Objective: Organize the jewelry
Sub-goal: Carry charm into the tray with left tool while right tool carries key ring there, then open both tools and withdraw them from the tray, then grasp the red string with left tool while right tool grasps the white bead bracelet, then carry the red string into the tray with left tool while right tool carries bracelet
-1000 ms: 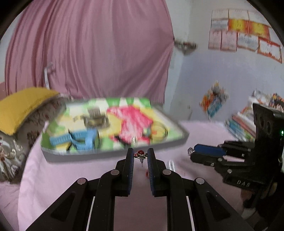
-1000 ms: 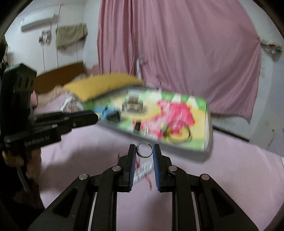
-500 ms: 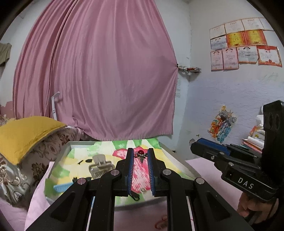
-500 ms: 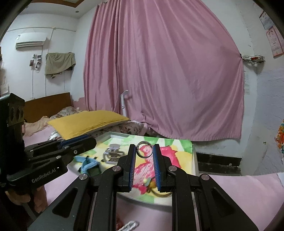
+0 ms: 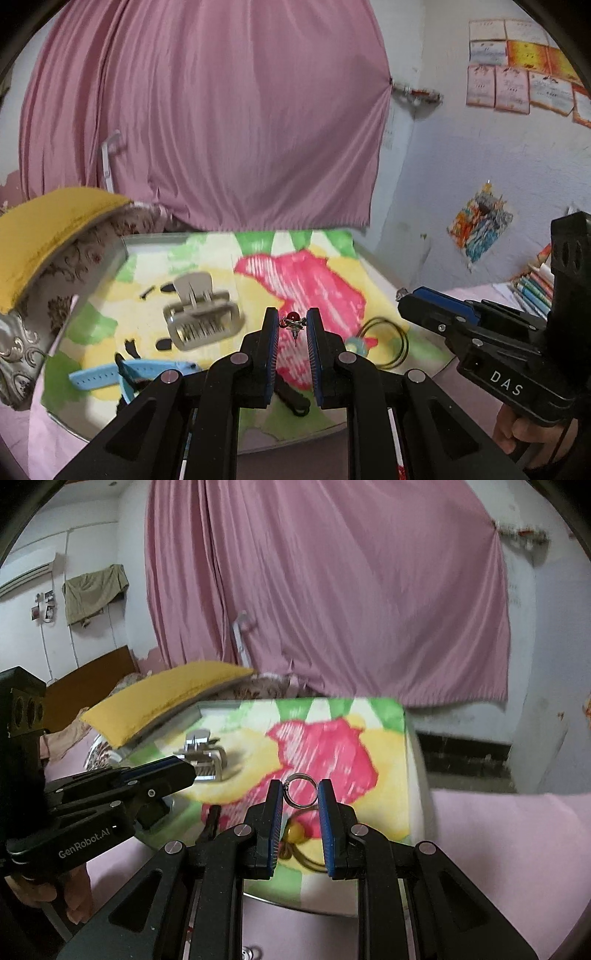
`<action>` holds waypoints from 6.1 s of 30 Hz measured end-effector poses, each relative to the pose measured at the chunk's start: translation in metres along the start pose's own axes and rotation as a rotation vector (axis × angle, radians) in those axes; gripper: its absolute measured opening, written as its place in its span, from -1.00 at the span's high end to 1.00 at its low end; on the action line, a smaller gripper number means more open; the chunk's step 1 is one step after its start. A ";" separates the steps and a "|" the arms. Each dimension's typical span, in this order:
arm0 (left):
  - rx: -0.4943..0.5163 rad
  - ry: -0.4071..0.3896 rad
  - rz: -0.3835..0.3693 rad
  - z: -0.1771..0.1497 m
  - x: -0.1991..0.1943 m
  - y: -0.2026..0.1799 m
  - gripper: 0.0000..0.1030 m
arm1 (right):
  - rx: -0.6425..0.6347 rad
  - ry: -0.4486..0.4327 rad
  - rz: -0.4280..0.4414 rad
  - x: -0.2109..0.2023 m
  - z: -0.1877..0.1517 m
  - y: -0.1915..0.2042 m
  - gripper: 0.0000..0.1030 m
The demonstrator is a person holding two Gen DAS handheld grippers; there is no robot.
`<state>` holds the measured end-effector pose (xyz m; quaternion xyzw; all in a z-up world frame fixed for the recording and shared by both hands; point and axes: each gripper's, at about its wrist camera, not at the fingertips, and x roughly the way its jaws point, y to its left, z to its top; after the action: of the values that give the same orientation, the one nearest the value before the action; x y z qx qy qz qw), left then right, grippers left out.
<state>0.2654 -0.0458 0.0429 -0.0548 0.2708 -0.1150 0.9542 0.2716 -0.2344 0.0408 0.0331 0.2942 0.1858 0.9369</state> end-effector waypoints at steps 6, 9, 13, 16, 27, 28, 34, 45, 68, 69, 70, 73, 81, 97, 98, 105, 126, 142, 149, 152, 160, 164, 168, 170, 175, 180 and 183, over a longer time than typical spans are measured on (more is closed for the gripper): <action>0.002 0.110 0.001 -0.006 0.014 -0.002 0.72 | 0.007 0.119 0.015 0.020 -0.006 -0.008 0.67; 0.004 0.160 0.008 -0.009 0.021 -0.001 0.72 | 0.010 0.167 0.014 0.027 -0.009 -0.011 0.67; 0.001 0.196 0.018 -0.012 0.026 0.000 0.72 | 0.001 0.208 0.011 0.034 -0.012 -0.012 0.67; 0.000 0.227 0.019 -0.013 0.030 0.000 0.72 | -0.004 0.219 0.008 0.037 -0.013 -0.011 0.67; -0.021 0.266 0.003 -0.016 0.035 0.003 0.72 | 0.023 0.177 -0.011 0.025 -0.012 -0.014 0.59; -0.024 0.260 0.001 -0.016 0.033 0.004 0.72 | 0.025 0.172 -0.012 0.023 -0.013 -0.014 0.49; -0.032 0.199 -0.009 -0.013 0.018 0.004 0.36 | 0.028 0.074 -0.048 -0.002 -0.015 -0.012 0.40; -0.054 0.007 0.044 -0.011 -0.027 0.003 -0.57 | 0.021 -0.101 -0.116 -0.055 -0.018 -0.009 -0.38; 0.013 0.047 0.041 -0.042 -0.075 0.009 -0.95 | -0.097 -0.002 -0.115 -0.090 -0.059 0.020 -0.82; 0.014 0.063 0.031 -0.044 -0.073 0.009 -0.95 | -0.101 0.011 -0.112 -0.089 -0.060 0.021 -0.82; 0.015 0.075 0.024 -0.046 -0.072 0.009 -0.95 | -0.106 0.028 -0.108 -0.088 -0.061 0.022 -0.82; 0.009 0.128 -0.004 -0.050 -0.065 0.010 -0.95 | -0.130 0.100 -0.092 -0.081 -0.066 0.023 -0.82; 0.003 0.221 -0.073 -0.057 -0.050 0.009 -0.67 | -0.184 0.245 -0.037 -0.060 -0.076 0.033 -0.82; 0.098 0.361 -0.198 -0.062 -0.022 -0.011 -0.05 | -0.213 0.338 -0.087 -0.039 -0.074 0.029 -0.82; 0.105 0.366 -0.201 -0.062 -0.020 -0.013 -0.01 | -0.211 0.337 -0.093 -0.040 -0.074 0.027 -0.82; 0.135 0.382 -0.228 -0.063 -0.016 -0.023 0.52 | -0.192 0.331 -0.136 -0.038 -0.071 0.014 -0.82; 0.095 0.392 -0.201 -0.071 -0.025 -0.019 0.90 | -0.183 0.307 -0.064 -0.018 -0.056 0.020 -0.17; 0.107 0.263 -0.125 -0.064 -0.048 -0.024 0.91 | -0.162 0.221 -0.017 -0.041 -0.056 0.020 0.78; 0.134 0.073 -0.076 -0.041 -0.076 -0.027 0.91 | -0.116 -0.001 -0.039 -0.076 -0.036 0.021 0.78; 0.119 -0.020 -0.056 -0.027 -0.082 -0.028 0.91 | -0.097 -0.102 -0.051 -0.087 -0.023 0.022 0.78; 0.049 -0.202 -0.002 -0.001 -0.073 -0.019 0.91 | -0.074 -0.304 -0.090 -0.091 0.006 0.022 0.78; 0.033 -0.248 0.023 0.008 -0.064 -0.014 0.91 | -0.088 -0.348 -0.112 -0.078 0.013 0.021 0.78; 0.026 -0.284 0.048 0.012 -0.053 -0.010 0.91 | -0.095 -0.350 -0.122 -0.059 0.016 0.024 0.78; 0.029 -0.287 0.056 0.013 -0.047 -0.008 0.91 | -0.095 -0.335 -0.123 -0.051 0.016 0.024 0.78; 0.024 -0.235 0.057 0.011 -0.029 -0.005 0.91 | -0.081 -0.268 -0.122 -0.035 0.016 0.020 0.78; 0.008 -0.141 0.034 0.010 -0.014 -0.002 0.91 | -0.086 -0.146 -0.145 -0.013 0.015 0.015 0.78; -0.015 -0.067 0.029 0.009 -0.002 0.001 0.91 | -0.083 -0.075 -0.133 -0.001 0.016 0.013 0.78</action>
<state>0.2681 -0.0437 0.0513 -0.0616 0.2405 -0.0973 0.9638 0.2755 -0.2221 0.0567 -0.0183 0.2522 0.1337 0.9582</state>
